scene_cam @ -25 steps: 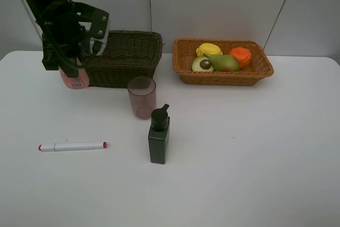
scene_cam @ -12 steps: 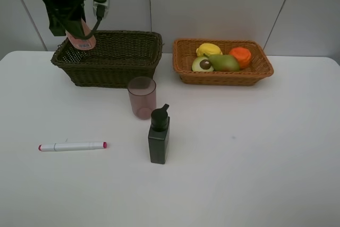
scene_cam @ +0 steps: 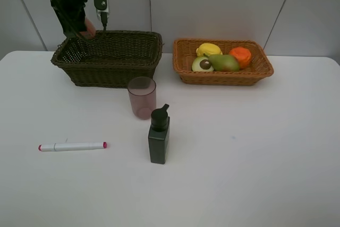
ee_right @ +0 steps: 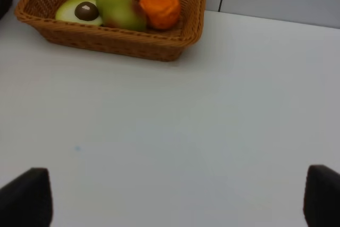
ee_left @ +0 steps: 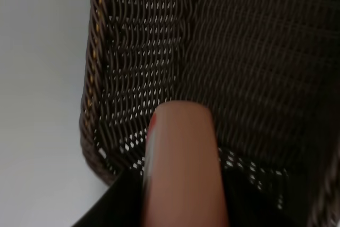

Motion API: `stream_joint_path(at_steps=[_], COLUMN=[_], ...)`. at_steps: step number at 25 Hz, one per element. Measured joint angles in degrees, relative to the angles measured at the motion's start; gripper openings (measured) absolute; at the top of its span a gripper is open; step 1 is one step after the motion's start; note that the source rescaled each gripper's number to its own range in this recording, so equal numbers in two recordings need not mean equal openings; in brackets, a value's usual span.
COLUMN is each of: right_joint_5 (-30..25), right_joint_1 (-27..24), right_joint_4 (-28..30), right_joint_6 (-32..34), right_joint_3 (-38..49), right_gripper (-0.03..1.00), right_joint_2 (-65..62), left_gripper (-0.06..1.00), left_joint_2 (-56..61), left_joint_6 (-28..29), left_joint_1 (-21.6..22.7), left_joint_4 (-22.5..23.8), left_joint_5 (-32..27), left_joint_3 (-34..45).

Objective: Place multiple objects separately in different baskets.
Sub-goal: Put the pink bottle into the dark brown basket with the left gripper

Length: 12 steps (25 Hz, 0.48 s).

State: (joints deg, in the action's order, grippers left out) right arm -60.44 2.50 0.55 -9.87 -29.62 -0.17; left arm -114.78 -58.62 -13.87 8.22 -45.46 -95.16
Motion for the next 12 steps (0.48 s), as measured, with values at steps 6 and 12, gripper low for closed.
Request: stream_joint_path(at_steps=[6, 12], right_joint_5=[0.0, 0.0], right_joint_1=[0.0, 0.0], right_joint_4=[0.0, 0.0], right_joint_6=[0.0, 0.0], right_joint_3=[0.0, 0.0], right_gripper=[1.0, 1.0], right_joint_2=[0.0, 0.0], left_gripper=[0.43, 0.43], left_joint_2=[-5.6, -10.3], left_joint_6=[1.4, 1.5], left_joint_1=[1.8, 2.5], left_joint_4=[0.4, 0.7], left_joint_5=[5.9, 9.0], left_joint_3=[0.0, 0.0])
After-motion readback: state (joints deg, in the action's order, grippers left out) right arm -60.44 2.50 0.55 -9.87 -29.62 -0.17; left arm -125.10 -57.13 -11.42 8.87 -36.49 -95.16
